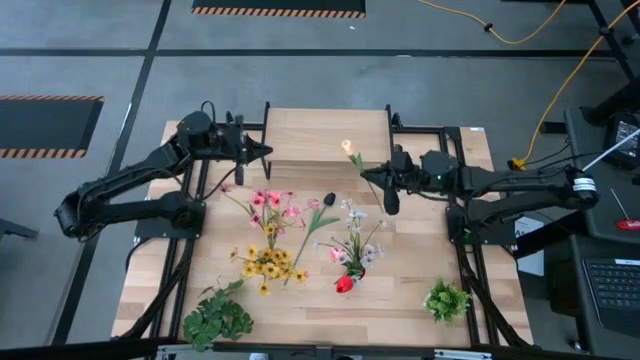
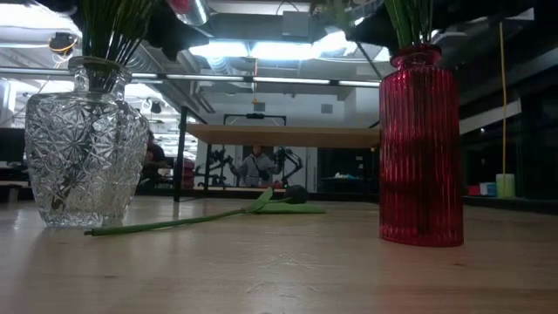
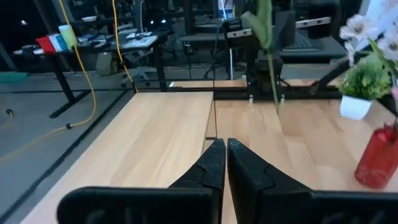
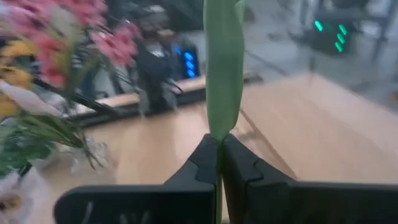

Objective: Pick and place flowers into a vace then onto a shelf
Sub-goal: Put the white tulip into the transparent vase

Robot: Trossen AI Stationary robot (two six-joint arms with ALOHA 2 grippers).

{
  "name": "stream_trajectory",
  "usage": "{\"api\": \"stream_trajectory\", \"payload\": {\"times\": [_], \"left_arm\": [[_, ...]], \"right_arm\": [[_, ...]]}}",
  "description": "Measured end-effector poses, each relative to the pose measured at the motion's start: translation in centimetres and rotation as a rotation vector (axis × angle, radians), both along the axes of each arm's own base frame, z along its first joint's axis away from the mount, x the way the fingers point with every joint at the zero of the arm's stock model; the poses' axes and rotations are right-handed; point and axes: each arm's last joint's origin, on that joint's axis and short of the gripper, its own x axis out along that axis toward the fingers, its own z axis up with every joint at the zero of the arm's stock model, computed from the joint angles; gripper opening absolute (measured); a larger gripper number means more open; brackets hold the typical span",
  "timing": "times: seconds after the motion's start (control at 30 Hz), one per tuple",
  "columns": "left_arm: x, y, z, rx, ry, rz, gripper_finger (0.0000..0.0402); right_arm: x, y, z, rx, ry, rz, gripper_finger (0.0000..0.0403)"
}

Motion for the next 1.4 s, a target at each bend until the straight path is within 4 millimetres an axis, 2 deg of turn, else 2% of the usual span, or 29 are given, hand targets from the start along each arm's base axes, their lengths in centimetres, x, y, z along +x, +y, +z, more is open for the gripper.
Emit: {"api": "stream_trajectory", "payload": {"times": [0.23,0.53,0.77,0.97,1.17,1.4], "left_arm": [[2.5,1.2,-0.7,-0.012,-0.038,-0.024,0.0032],[4.9,1.6,-1.0,0.015,-0.120,-0.069,0.0081],[6.0,1.5,-1.6,-0.026,-0.119,-0.097,0.0117],[6.8,1.2,-2.0,-0.034,-0.122,-0.123,0.0122],[6.9,1.0,-1.9,-0.026,-0.136,-0.132,0.0121],[7.0,0.7,-1.7,-0.025,-0.155,-0.147,0.0122]], "right_arm": [[2.3,-1.0,-0.1,-0.129,-0.115,0.139,0.0005],[4.3,-3.1,-0.8,-0.226,-0.226,0.145,0.0005],[5.2,-4.5,-1.5,-0.255,-0.295,0.208,0.0005],[5.9,-5.2,-1.4,-0.275,-0.336,0.267,0.0005],[8.3,-5.9,-0.3,-0.271,-0.321,0.325,0.0005],[11.0,-6.8,0.0,-0.280,-0.327,0.358,0.0005]]}}
